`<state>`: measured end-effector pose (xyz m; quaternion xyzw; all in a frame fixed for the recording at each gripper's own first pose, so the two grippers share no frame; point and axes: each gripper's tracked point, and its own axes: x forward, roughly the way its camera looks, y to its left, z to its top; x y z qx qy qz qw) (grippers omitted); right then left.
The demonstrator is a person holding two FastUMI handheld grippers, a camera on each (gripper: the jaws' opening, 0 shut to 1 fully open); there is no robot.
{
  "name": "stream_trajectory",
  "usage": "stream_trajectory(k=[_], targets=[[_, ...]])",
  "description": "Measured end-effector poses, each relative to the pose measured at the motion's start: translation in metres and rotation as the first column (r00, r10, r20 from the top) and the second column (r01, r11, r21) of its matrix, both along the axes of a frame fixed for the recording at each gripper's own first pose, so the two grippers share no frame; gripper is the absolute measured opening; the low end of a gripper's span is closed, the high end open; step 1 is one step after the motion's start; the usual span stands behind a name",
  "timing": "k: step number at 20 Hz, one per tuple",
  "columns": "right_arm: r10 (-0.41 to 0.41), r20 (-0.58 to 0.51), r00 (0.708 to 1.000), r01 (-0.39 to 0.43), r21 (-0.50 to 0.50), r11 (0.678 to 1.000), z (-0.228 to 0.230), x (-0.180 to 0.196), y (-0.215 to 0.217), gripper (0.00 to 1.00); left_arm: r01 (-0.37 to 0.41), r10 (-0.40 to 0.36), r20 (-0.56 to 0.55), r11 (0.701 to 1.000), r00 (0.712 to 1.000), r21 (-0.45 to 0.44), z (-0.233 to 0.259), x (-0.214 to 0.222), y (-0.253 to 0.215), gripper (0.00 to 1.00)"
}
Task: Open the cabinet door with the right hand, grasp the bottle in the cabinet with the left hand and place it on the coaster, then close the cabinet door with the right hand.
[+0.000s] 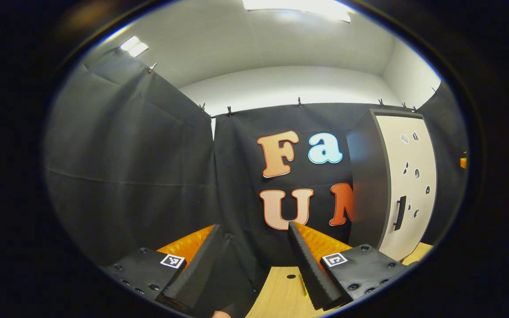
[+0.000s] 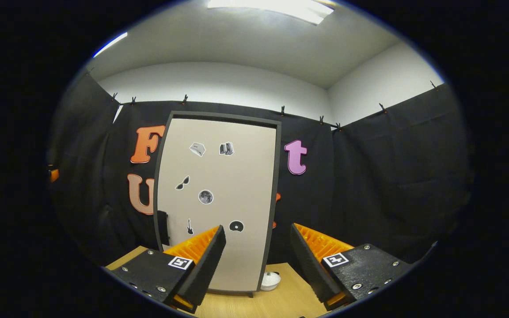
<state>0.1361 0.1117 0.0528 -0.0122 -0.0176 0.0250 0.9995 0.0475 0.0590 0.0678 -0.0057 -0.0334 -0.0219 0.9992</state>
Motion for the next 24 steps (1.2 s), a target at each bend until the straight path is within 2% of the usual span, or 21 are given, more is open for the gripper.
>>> stream_trajectory(k=[4, 8, 13, 20, 24], targets=[[0.012, -0.005, 1.0, -0.012, 0.009, 1.0, -0.001, -0.004, 0.001, 0.92, 0.015, -0.015, -0.013, 1.0, 1.0, -0.01, 0.003, -0.007, 0.0, 0.95], [0.029, -0.002, 1.0, -0.029, 0.01, 1.0, 0.0, -0.01, 0.001, 0.92, -0.005, 0.005, -0.006, 1.0, 1.0, 0.008, 0.012, -0.018, 0.01, 0.97], [0.032, 0.0, 0.999, -0.032, 0.027, 0.999, 0.002, -0.014, -0.002, 0.92, -0.012, 0.012, 0.011, 1.0, 1.0, 0.011, 0.024, -0.023, 0.014, 0.95], [0.044, 0.0, 0.999, -0.044, 0.027, 0.999, 0.0, -0.016, -0.001, 0.92, 0.013, -0.013, 0.003, 0.999, 1.0, 0.051, 0.027, -0.024, 0.002, 0.99], [0.046, -0.014, 0.999, -0.046, 0.024, 0.999, -0.006, -0.02, -0.002, 0.92, 0.029, -0.029, 0.008, 0.999, 1.0, 0.043, 0.031, -0.023, -0.008, 0.96]])
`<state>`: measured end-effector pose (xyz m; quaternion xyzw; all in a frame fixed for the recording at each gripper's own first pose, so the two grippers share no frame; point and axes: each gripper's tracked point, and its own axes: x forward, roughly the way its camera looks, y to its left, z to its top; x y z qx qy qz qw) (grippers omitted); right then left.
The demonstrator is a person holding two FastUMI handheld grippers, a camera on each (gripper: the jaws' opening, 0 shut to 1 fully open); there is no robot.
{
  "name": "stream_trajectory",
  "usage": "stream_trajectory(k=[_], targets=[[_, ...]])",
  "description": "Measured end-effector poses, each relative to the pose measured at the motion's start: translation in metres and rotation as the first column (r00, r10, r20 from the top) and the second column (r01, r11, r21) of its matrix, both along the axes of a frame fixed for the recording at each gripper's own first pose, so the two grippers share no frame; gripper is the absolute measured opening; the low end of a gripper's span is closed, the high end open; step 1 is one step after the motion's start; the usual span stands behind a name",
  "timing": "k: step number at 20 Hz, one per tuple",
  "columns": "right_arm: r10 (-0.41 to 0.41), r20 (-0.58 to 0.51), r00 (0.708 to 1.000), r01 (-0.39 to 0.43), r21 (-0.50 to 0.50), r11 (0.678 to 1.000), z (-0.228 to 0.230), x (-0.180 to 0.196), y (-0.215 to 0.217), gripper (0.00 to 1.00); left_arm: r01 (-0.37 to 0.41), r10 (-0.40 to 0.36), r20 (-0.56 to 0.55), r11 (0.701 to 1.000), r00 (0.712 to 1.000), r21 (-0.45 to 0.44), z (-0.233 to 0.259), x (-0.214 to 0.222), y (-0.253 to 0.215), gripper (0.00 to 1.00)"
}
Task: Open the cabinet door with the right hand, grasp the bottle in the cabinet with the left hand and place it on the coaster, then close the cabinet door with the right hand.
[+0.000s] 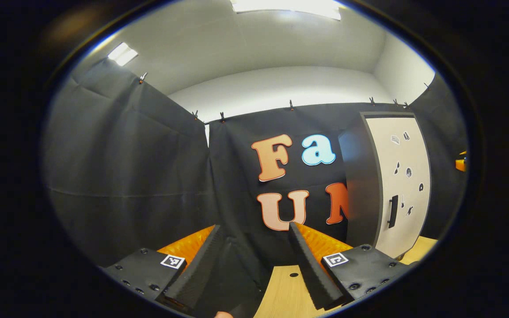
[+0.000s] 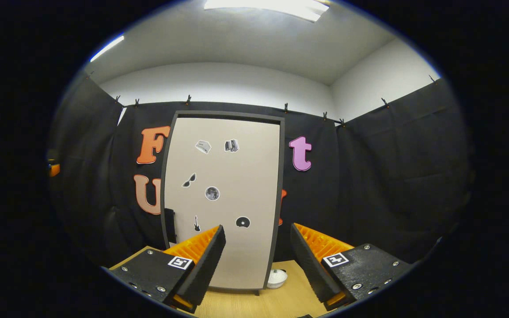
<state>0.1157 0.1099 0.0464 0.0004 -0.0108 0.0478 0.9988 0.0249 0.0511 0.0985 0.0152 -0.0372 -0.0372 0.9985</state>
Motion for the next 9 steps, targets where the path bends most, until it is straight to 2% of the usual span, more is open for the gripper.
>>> stream_trajectory(k=[6, 9], targets=[[-0.018, -0.017, 1.0, 0.018, -0.003, 1.0, -0.007, -0.009, -0.013, 0.92, 0.025, -0.026, -0.021, 0.999, 0.999, -0.035, -0.006, 0.004, -0.007, 0.98], [-0.044, -0.012, 0.999, 0.044, 0.005, 0.999, -0.003, -0.013, -0.026, 0.92, 0.013, -0.013, -0.016, 1.0, 1.0, -0.02, -0.002, 0.007, -0.006, 0.98]])
